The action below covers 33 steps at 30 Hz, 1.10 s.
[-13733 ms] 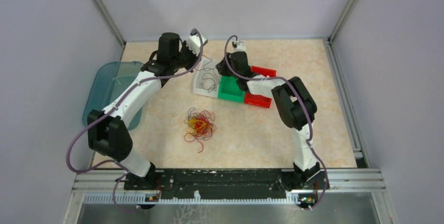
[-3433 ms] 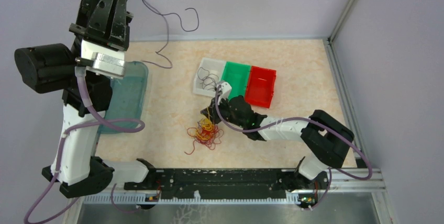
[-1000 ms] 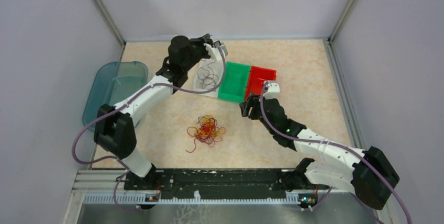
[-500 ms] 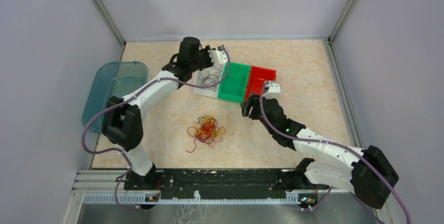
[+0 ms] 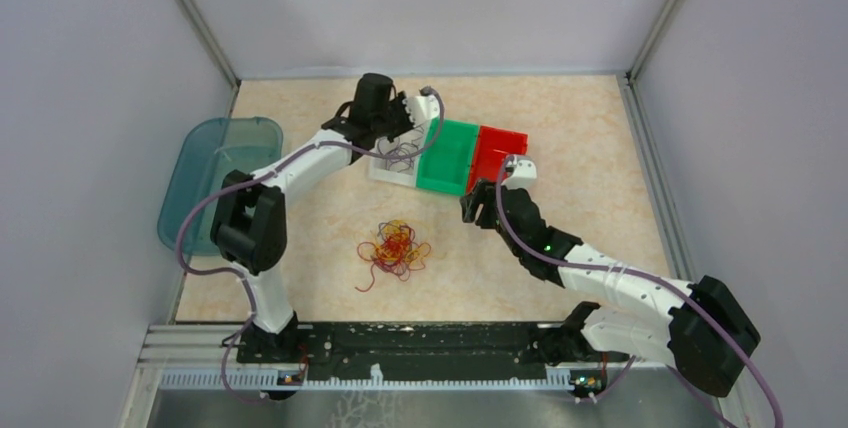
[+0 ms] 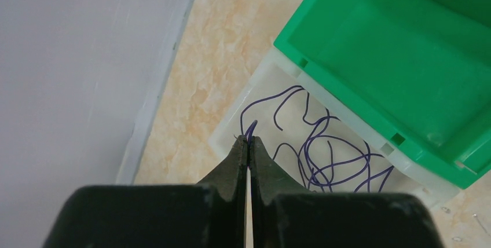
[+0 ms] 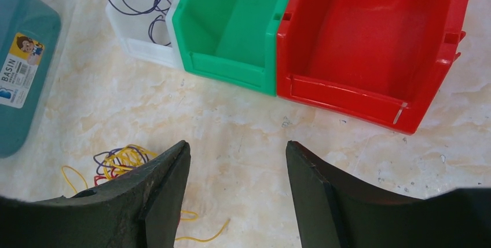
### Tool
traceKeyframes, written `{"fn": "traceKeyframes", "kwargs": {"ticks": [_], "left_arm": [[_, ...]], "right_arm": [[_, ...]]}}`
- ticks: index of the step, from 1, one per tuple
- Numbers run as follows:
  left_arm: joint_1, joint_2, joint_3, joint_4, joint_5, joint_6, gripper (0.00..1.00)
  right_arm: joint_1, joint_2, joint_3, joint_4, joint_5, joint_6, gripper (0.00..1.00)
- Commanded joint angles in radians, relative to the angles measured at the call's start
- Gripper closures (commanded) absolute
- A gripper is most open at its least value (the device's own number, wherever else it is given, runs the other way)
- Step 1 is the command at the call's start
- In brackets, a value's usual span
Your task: Untangle the cables
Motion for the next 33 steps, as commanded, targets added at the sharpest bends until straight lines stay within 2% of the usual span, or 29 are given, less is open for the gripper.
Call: {"fn": "traceKeyframes", "kwargs": {"ticks": [1, 18, 20, 25, 28, 30, 33], "left_arm": [[-0.003, 0.036, 0.061, -0.017, 0.032, -0.089, 0.97], [0.052, 0.185, 0.020, 0.118, -0.028, -0.060, 1.00], [0.053, 0.189, 0.019, 0.119, -0.025, -0.078, 0.97], [0.057, 0.163, 0.017, 0.048, 0.012, -0.064, 0.62], [0.062, 0.137, 0.080, -0.066, 0.074, -0.067, 0.32], [0.062, 0.120, 0.128, -0.134, 0.100, -0.066, 0.16], [0.068, 0.090, 0.201, -0.231, 0.152, -0.074, 0.01]], "right_arm": [[0.001, -0.008, 0.043, 0.027, 0.037, 0.024, 0.37], [-0.013, -0.006, 0.054, 0.052, 0.006, 0.051, 0.29], [-0.013, 0.003, 0.057, 0.049, 0.000, 0.054, 0.29], [-0.013, 0.001, 0.061, 0.045, -0.010, 0.051, 0.29], [-0.016, -0.006, 0.071, 0.035, -0.018, 0.040, 0.29], [-0.017, -0.011, 0.075, 0.037, -0.030, 0.032, 0.29], [-0.021, -0.021, 0.070, 0.054, -0.060, 0.018, 0.29]]}}
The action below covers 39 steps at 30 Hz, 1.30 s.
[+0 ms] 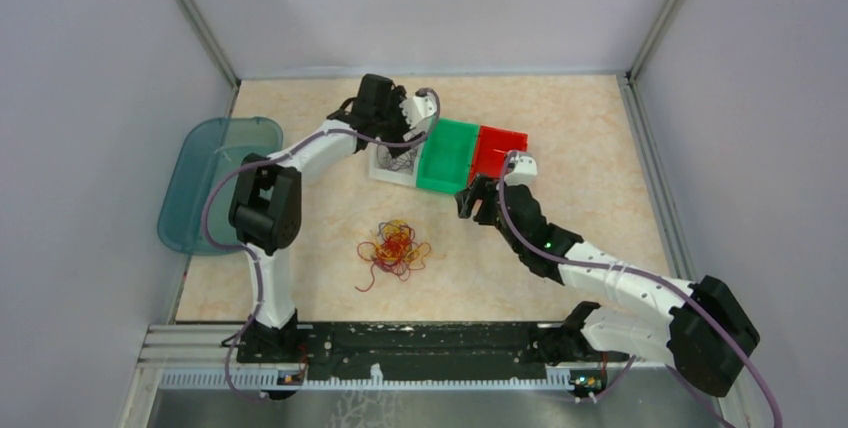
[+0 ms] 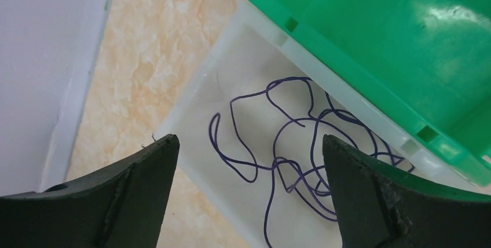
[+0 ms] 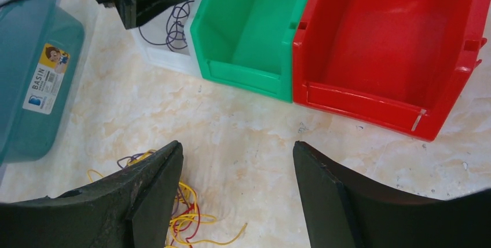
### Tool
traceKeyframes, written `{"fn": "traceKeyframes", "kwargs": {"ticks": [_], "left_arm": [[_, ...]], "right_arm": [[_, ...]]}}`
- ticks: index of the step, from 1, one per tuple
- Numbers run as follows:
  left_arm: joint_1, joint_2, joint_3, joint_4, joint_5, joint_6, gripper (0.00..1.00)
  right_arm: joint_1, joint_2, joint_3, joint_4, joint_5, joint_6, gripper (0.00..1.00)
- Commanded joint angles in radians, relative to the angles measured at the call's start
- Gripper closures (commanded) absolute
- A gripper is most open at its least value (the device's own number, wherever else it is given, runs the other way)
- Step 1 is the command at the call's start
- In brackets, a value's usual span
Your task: Untangle the cables
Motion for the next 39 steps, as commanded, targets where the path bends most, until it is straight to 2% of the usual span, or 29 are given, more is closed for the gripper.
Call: {"fn": "traceKeyframes", "kwargs": {"ticks": [1, 6, 10, 13, 15, 18, 24, 27, 31, 39], "left_arm": [[0.011, -0.099, 0.134, -0.184, 0.118, -0.017, 0.00], [0.037, -0.182, 0.181, -0.296, 0.208, -0.037, 0.00], [0.072, -0.241, 0.152, -0.365, 0.255, -0.029, 0.00], [0.100, -0.289, 0.130, -0.480, 0.311, -0.024, 0.00], [0.108, -0.355, 0.056, -0.525, 0.336, -0.012, 0.00], [0.123, -0.502, -0.136, -0.517, 0.395, -0.001, 0.00], [0.161, -0.710, -0.411, -0.566, 0.509, 0.080, 0.00], [0.162, -0.736, -0.482, -0.634, 0.513, 0.145, 0.00], [0.156, -0.737, -0.553, -0.708, 0.508, 0.324, 0.03], [0.069, -0.642, -0.558, -0.655, 0.436, 0.378, 0.08]], "right_arm": [[-0.010, -0.027, 0.046, 0.051, -0.050, -0.032, 0.29], [-0.011, -0.041, 0.046, 0.047, -0.105, -0.063, 0.30], [-0.012, -0.039, 0.073, 0.045, -0.158, -0.096, 0.30], [-0.011, -0.008, 0.100, 0.058, -0.249, -0.129, 0.31], [-0.012, 0.033, 0.118, 0.077, -0.328, -0.161, 0.31], [0.004, 0.115, 0.147, 0.106, -0.426, -0.190, 0.29], [0.096, 0.284, 0.230, 0.103, -0.502, -0.240, 0.28], [0.107, 0.337, 0.239, 0.111, -0.518, -0.221, 0.30], [0.107, 0.358, 0.235, 0.121, -0.499, -0.200, 0.32], [0.096, 0.335, 0.217, 0.109, -0.456, -0.174, 0.34]]}}
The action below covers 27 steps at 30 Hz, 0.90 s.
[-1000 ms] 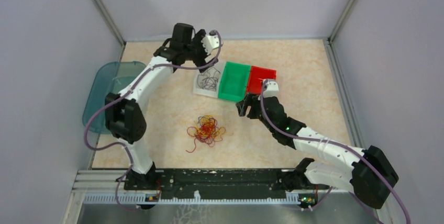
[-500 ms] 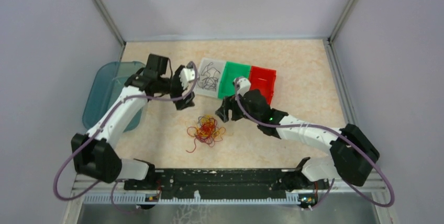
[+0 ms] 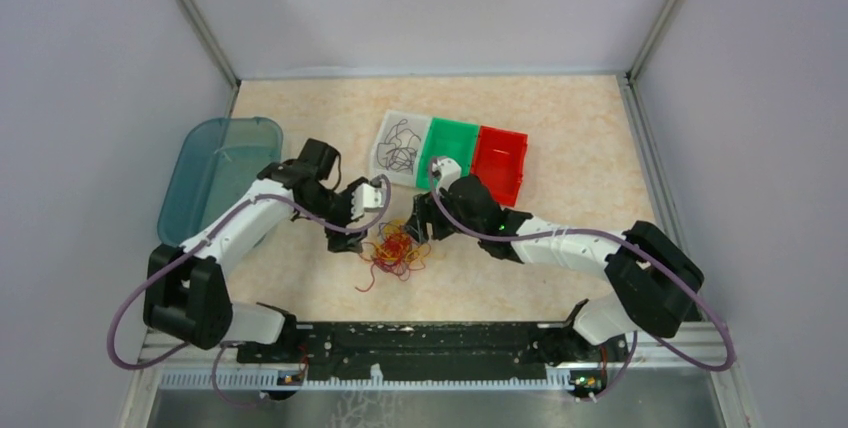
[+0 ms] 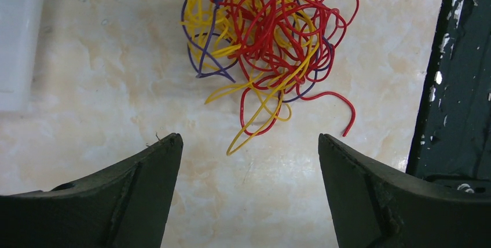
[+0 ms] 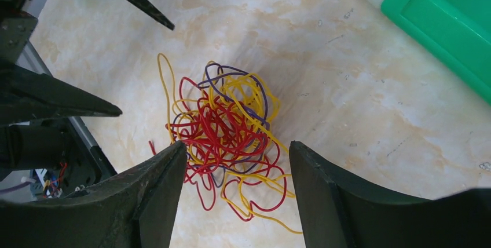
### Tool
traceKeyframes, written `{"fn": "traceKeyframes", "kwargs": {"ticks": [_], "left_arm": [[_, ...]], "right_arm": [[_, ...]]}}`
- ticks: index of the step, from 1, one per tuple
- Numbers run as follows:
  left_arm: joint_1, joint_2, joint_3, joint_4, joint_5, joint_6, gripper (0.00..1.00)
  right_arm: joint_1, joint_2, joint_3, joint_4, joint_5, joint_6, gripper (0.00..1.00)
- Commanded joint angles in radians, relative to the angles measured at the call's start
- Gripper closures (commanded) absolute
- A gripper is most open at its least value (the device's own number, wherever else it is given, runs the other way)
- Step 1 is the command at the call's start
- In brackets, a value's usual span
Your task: Untangle the cables
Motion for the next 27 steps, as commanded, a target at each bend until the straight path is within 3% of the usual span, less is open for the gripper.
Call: {"fn": "traceKeyframes", "kwargs": {"ticks": [1, 8, 15, 22, 27], "left_arm": [[-0.048, 0.036, 0.010, 0.023, 0.000, 0.081, 0.08], [-0.048, 0.092, 0.163, -0.014, 0.154, 0.024, 0.04], [-0.063, 0.232, 0.209, 0.078, 0.113, 0.006, 0.25], [-0.097, 0.261, 0.183, 0.086, 0.084, 0.106, 0.38], [-0.120, 0.299, 0.203, 0.068, 0.056, 0.127, 0.53]], "right_arm": [[-0.013, -0.030, 0.019, 0.047, 0.022, 0.023, 0.35], [-0.037, -0.020, 0.013, 0.046, 0.004, 0.044, 0.39], [-0.100, -0.123, -0.113, 0.181, 0.003, 0.191, 0.40], [-0.103, -0.163, -0.141, 0.150, 0.029, 0.194, 0.42], [-0.103, -0.155, -0.169, 0.185, 0.026, 0.218, 0.42]]}}
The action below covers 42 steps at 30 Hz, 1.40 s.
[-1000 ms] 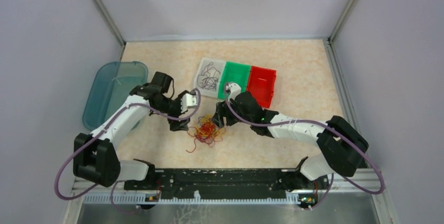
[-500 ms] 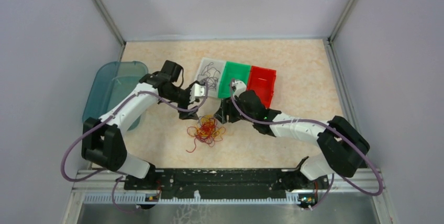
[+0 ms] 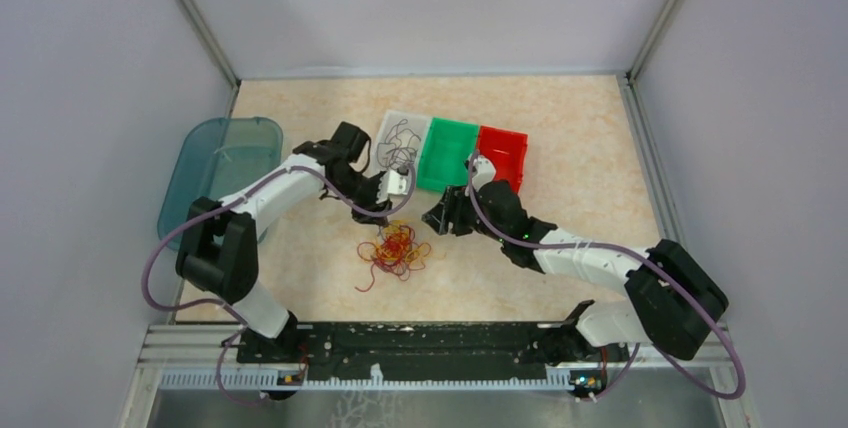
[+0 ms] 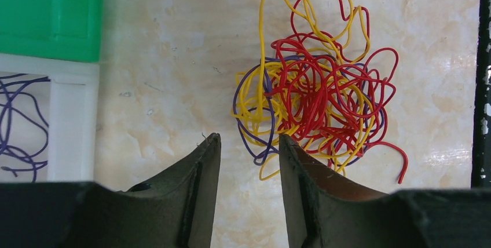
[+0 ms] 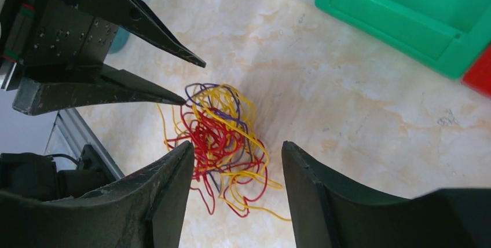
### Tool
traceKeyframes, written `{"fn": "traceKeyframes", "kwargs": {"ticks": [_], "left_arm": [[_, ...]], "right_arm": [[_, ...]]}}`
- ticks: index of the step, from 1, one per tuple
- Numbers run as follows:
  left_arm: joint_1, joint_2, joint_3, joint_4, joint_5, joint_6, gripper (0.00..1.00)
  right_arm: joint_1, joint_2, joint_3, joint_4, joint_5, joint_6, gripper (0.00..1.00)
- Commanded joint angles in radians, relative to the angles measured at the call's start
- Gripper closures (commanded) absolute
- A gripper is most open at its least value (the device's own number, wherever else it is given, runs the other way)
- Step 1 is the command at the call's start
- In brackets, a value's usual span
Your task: Untangle the cables
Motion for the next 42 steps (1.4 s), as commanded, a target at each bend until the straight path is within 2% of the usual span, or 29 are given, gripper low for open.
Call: {"fn": "traceKeyframes", "kwargs": {"ticks": [1, 8, 12, 14, 24, 28, 35, 36, 38, 42], "left_arm": [[-0.021, 0.033, 0.015, -0.022, -0.012, 0.070, 0.54], [-0.030, 0.039, -0.003, -0.007, -0.039, 0.071, 0.58], [-0.035, 0.031, -0.009, 0.041, -0.066, 0.064, 0.75], [-0.035, 0.024, -0.015, 0.054, -0.066, 0.056, 0.80], [-0.049, 0.000, -0.072, 0.111, -0.079, 0.023, 0.84], [-0.049, -0.032, -0.069, 0.141, -0.105, 0.005, 0.93], [-0.059, -0.130, -0.056, 0.068, -0.131, 0.046, 0.93], [-0.059, -0.138, -0.061, 0.058, -0.130, 0.045, 0.92], [-0.061, -0.152, -0.080, 0.048, -0.126, 0.048, 0.92], [-0.067, -0.182, -0.100, 0.044, -0.108, 0.035, 0.92]], "right_arm": [[0.000, -0.020, -0.012, 0.060, 0.007, 0.029, 0.42], [0.000, -0.018, 0.003, 0.041, 0.010, 0.017, 0.42], [0.001, -0.011, 0.010, 0.041, 0.011, 0.018, 0.42], [0.000, -0.008, 0.010, 0.044, 0.014, 0.021, 0.43], [0.000, -0.025, 0.007, 0.028, 0.033, 0.023, 0.43], [0.000, -0.023, 0.004, 0.038, 0.033, 0.030, 0.43], [0.000, 0.008, 0.037, 0.060, 0.009, 0.037, 0.43], [0.001, 0.020, 0.043, 0.069, -0.001, 0.042, 0.41], [0.001, 0.059, 0.046, 0.114, -0.036, 0.056, 0.30], [0.006, 0.182, 0.098, 0.172, -0.136, 0.067, 0.26]]}}
